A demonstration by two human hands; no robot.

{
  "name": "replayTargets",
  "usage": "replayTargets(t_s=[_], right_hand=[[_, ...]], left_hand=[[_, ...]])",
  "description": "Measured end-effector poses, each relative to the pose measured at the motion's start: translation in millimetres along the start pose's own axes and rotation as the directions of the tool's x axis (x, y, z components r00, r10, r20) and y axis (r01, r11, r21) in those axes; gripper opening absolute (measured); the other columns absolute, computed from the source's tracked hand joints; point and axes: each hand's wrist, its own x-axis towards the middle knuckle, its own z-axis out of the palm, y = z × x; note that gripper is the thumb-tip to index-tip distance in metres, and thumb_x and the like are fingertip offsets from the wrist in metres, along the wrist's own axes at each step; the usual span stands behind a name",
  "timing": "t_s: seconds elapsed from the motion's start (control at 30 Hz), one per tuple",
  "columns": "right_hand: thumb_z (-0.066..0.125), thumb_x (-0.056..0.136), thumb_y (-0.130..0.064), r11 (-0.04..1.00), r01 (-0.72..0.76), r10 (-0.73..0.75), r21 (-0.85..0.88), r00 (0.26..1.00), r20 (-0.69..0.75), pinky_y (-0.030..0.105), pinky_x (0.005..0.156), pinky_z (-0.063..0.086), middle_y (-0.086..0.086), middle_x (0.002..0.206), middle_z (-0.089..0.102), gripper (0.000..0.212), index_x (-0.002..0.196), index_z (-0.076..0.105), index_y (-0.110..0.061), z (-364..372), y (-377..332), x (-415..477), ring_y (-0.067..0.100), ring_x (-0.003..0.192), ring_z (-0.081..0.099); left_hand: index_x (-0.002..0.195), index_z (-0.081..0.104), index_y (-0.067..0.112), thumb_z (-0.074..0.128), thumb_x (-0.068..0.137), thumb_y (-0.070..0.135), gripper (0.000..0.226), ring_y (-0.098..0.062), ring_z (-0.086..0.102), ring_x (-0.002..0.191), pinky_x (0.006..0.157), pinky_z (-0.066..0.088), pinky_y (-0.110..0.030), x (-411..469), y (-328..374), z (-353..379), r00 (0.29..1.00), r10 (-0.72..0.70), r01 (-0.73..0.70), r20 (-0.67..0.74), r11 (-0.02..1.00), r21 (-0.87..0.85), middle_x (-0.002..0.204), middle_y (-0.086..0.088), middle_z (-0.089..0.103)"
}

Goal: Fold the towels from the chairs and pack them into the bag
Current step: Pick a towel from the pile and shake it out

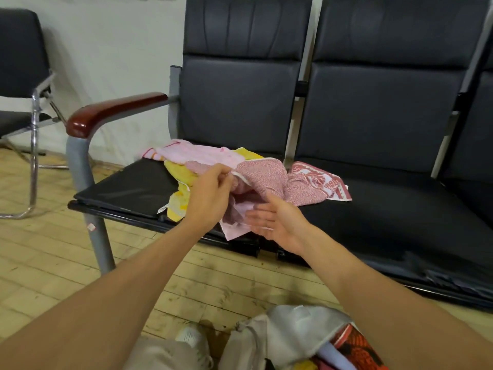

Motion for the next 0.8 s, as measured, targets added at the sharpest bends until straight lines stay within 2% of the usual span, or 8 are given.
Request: replayTargets(t_s=[0.13, 0.23, 0.27, 0.33, 0.43, 0.6, 0.7, 0.8], right_hand=[[0.047, 0.098, -0.050, 0.946, 0.032, 0.001, 0.324, 0.995, -0.100, 0.040, 0.084, 0.053, 0.016, 0.113, 0.064, 0.049, 0.117, 0.057, -0.006, -9.5, -9.3, 10.1, 0.029, 0.103, 0.062], [0.053, 0.099, -0.028, 0.897, 0.138, -0.051, 0.421, 0.976, -0.212, 0.033, 0.070, 0.053, 0.012, 0.095, 0.065, 0.026, 0.111, 0.060, -0.006, -23.5, -22.3, 5.6, 0.024, 0.084, 0.063], [0.053, 0.098, -0.018, 0.898, 0.155, -0.057, 0.411, 0.969, -0.242, 0.032, 0.069, 0.054, 0.012, 0.096, 0.065, 0.024, 0.117, 0.059, -0.004, -28.5, -26.6, 3.9, 0.023, 0.083, 0.063], [0.049, 0.095, -0.001, 0.913, 0.173, -0.069, 0.370, 0.959, -0.276, 0.037, 0.083, 0.055, 0.017, 0.114, 0.064, 0.037, 0.132, 0.052, -0.002, -39.7, -34.2, 1.2, 0.029, 0.100, 0.064], [0.043, 0.093, 0.006, 0.901, 0.245, -0.137, 0.359, 0.944, -0.302, 0.050, 0.097, 0.049, 0.018, 0.126, 0.059, 0.046, 0.137, 0.048, -0.006, -51.9, -50.6, -13.1, 0.035, 0.114, 0.058], [0.039, 0.095, 0.008, 0.870, 0.438, -0.346, 0.227, 0.870, -0.351, 0.047, 0.091, 0.053, 0.013, 0.114, 0.066, 0.037, 0.115, 0.063, -0.013, -83.5, -88.1, -57.3, 0.030, 0.106, 0.064], [0.045, 0.095, 0.005, 0.914, 0.402, -0.361, 0.051, 0.865, -0.350, 0.044, 0.081, 0.057, 0.014, 0.113, 0.067, 0.032, 0.115, 0.064, -0.010, -116.5, -101.8, -90.1, 0.030, 0.103, 0.066], [0.051, 0.093, 0.003, 0.917, 0.358, -0.396, -0.173, 0.866, -0.305, 0.042, 0.081, 0.056, 0.016, 0.110, 0.069, 0.027, 0.113, 0.066, -0.007, -156.2, -98.4, -120.5, 0.030, 0.101, 0.067]], left_hand=[[0.091, 0.064, 0.015, 0.056, 0.094, 0.006, 0.012, -0.001, 0.061, 0.077, 0.075, 0.049, -0.018, -6.6, 21.7, 6.2, 0.977, 0.028, 0.031, 0.213, 0.963, -0.268, 0.083, 0.003, 0.064], [0.088, 0.063, 0.019, 0.060, 0.092, 0.005, 0.015, 0.005, 0.056, 0.069, 0.069, 0.045, -0.010, -15.6, 28.5, 10.8, 0.921, 0.059, 0.065, 0.385, 0.951, -0.302, 0.079, 0.005, 0.062], [0.090, 0.065, 0.018, 0.061, 0.091, 0.007, 0.012, 0.002, 0.058, 0.073, 0.072, 0.047, -0.011, -17.7, 30.9, 12.9, 0.899, 0.066, 0.067, 0.432, 0.956, -0.286, 0.081, 0.004, 0.063], [0.091, 0.067, 0.019, 0.064, 0.090, 0.009, 0.010, -0.002, 0.060, 0.080, 0.079, 0.049, -0.015, -21.3, 36.8, 16.8, 0.854, 0.075, 0.068, 0.514, 0.965, -0.254, 0.086, 0.004, 0.065], [0.090, 0.067, 0.021, 0.068, 0.088, 0.011, 0.010, -0.002, 0.062, 0.079, 0.081, 0.051, -0.018, -25.4, 53.0, 24.6, 0.802, 0.096, 0.066, 0.590, 0.967, -0.247, 0.087, 0.002, 0.066], [0.093, 0.069, 0.023, 0.068, 0.087, 0.012, 0.012, 0.001, 0.062, 0.081, 0.077, 0.050, -0.012, -34.0, 96.3, 47.0, 0.835, 0.157, 0.042, 0.528, 0.938, -0.344, 0.090, 0.001, 0.069], [0.088, 0.067, 0.031, 0.068, 0.087, 0.012, 0.019, 0.002, 0.063, 0.082, 0.078, 0.049, -0.013, -48.1, 128.5, 67.3, 0.839, 0.194, 0.061, 0.509, 0.895, -0.442, 0.084, 0.009, 0.068], [0.089, 0.067, 0.030, 0.067, 0.088, 0.011, 0.019, -0.002, 0.063, 0.083, 0.078, 0.051, -0.016, -70.3, 153.5, 93.7, 0.776, 0.235, 0.065, 0.586, 0.893, -0.445, 0.087, 0.004, 0.069]])
